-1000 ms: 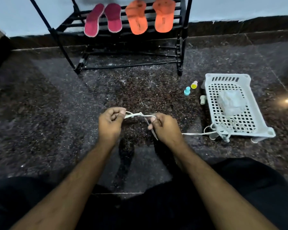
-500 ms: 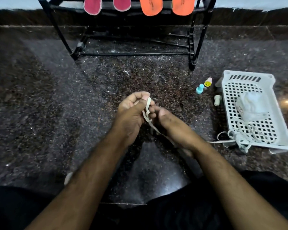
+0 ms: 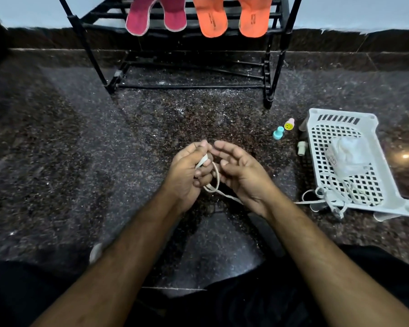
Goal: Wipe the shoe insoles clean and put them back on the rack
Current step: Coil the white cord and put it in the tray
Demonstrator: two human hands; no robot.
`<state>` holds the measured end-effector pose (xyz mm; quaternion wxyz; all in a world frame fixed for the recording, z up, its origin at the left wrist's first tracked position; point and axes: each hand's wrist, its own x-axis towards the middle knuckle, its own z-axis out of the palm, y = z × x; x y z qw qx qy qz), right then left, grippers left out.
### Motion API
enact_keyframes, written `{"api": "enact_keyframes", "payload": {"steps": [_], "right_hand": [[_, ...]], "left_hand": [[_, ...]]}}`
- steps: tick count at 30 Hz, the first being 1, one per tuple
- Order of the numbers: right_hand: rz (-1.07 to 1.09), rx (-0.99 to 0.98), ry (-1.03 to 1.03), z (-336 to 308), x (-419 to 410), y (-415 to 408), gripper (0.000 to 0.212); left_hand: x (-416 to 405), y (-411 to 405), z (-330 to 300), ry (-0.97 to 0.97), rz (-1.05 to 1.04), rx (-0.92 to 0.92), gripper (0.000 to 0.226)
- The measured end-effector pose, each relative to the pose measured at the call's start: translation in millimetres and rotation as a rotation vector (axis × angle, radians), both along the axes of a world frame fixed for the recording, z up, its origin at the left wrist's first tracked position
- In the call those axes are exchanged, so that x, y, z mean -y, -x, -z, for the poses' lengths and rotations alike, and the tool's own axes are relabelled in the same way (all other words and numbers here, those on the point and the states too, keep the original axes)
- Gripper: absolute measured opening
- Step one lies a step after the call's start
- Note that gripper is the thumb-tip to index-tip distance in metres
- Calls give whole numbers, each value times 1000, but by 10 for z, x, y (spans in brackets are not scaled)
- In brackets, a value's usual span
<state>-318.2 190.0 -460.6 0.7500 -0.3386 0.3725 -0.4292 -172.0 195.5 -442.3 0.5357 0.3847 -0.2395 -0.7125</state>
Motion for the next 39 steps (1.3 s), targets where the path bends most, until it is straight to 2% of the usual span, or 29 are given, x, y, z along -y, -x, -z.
{"api": "enact_keyframes", "payload": {"steps": [5,7,8,10,12,14,16,18,20,23,25,28,30,33,35,36,38,39], "right_hand": [[-159,-138,80,-14,-49,-13,37],[-62,-230,54,-4,2,4,28],[22,-343,82,38,45,34,23],[193,-680,235,112,117,132,26],[297,-955,429,123,148,208,31],[294,-1083,624,59,104,211,22],[217,-1137,753,-5,41,150,6],[157,-1201,821,-27,12,100,6],[173,-1157,809,-28,29,114,9],[246,-1050,676,-33,60,167,13],[320,-992,542,13,86,218,17],[432,-800,332,64,135,235,23],[298,-577,177,56,115,144,23],[-71,-358,43,60,-42,-46,43],[-251,-364,-65,20,-126,-112,52],[-264,-361,-109,3,-133,-115,52],[-173,-404,-69,56,-101,-55,38],[-124,-535,33,103,-62,-8,32]], "left_hand": [[73,-36,47,56,-134,-19,16],[114,-69,99,73,-209,60,14],[131,-85,126,78,-247,118,14],[146,-120,197,59,-303,313,12],[135,-164,314,-6,-332,600,6],[94,-176,434,-62,-309,858,25],[62,-138,452,-48,-247,964,39],[54,-36,332,36,-122,802,33],[48,47,206,53,72,678,43],[-32,89,131,144,242,670,42],[-49,66,110,132,212,591,43],[-19,21,57,62,154,301,43],[5,23,45,62,119,155,44],[16,37,32,85,53,52,44],[41,-18,30,92,-5,-1,42],[63,-65,26,98,-36,-19,41],[110,-156,10,102,-97,-26,42],[130,-184,-6,100,-128,-22,42]]}}
